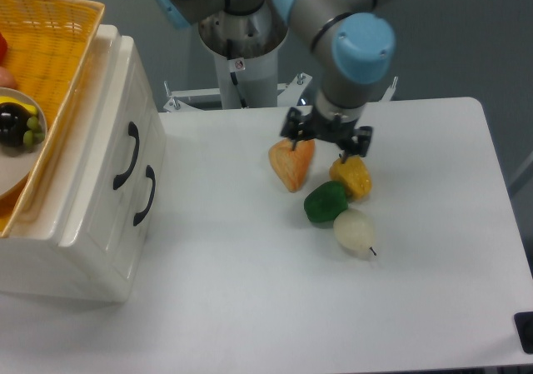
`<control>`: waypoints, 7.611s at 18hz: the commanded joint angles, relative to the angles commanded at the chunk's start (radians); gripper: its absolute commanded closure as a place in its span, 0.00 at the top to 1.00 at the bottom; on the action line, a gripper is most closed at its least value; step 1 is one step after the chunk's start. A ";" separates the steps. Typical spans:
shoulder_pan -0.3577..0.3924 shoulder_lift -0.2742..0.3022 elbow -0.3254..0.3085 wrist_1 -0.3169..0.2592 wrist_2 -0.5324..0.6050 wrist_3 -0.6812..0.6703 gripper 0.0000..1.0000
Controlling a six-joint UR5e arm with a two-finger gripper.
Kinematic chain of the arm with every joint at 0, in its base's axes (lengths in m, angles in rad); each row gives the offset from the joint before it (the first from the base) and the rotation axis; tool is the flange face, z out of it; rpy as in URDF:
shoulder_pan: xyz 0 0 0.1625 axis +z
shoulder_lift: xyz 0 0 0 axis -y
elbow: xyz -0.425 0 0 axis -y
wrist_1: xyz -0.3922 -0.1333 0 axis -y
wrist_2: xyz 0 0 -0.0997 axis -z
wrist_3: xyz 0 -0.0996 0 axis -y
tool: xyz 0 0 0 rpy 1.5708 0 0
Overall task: Slide the top white drawer open
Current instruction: 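Move the gripper over the fruits toward the upper drawer handle, then hook the gripper onto the black handle of the upper drawer, then pull the upper drawer outward by its handle, sliding it open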
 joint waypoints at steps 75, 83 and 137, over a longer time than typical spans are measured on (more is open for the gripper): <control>-0.298 -0.044 0.077 -0.091 -0.273 -0.336 1.00; -0.298 -0.054 0.077 -0.089 -0.272 -0.336 1.00; -0.158 -0.061 0.069 -0.094 -0.187 -0.269 1.00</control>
